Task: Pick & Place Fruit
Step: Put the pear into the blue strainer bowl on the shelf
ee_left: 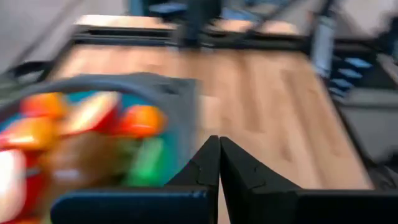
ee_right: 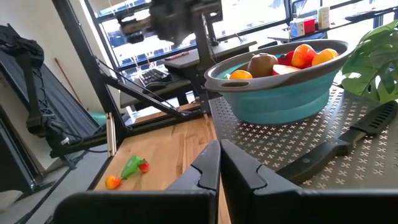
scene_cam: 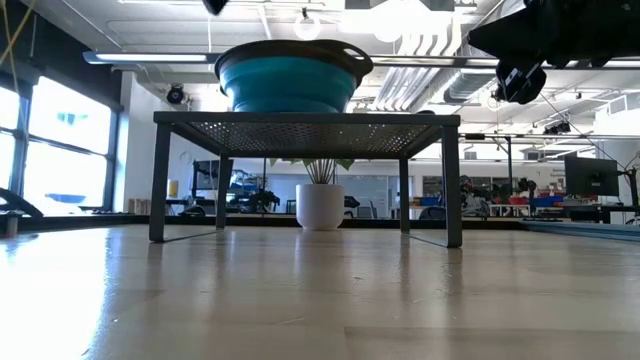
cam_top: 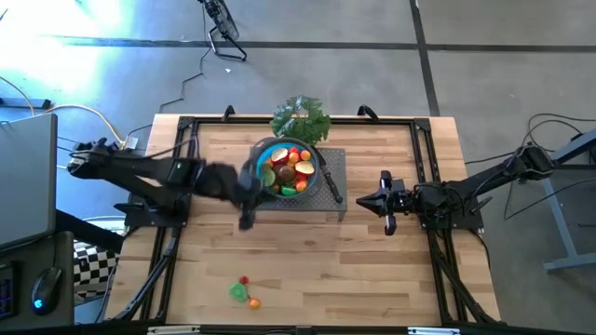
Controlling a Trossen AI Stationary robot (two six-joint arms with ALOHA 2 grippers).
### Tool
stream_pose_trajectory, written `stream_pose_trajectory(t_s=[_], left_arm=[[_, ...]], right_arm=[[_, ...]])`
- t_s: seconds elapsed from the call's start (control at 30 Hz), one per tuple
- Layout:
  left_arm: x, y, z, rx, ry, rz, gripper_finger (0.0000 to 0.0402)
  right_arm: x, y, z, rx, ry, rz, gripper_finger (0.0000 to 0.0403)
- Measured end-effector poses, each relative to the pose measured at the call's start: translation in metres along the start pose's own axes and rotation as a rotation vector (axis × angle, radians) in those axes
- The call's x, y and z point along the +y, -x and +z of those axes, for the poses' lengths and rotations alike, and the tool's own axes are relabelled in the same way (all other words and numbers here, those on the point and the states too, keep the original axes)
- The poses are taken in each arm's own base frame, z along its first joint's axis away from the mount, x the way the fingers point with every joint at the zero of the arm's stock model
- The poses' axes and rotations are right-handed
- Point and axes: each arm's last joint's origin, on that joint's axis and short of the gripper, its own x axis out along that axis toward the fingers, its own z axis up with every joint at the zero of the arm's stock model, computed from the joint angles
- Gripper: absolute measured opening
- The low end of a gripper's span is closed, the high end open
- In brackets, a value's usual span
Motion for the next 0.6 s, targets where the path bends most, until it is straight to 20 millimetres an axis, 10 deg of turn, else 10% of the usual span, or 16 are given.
stream_pose_trajectory(t_s=[0.6], left_arm=[[-0.086, 0.002, -0.097, 0.079, 0.129, -0.102, 0.0001]], right_arm=[[0.000, 0.000, 0.002, -0.017, -0.029, 0.003, 0.0004]])
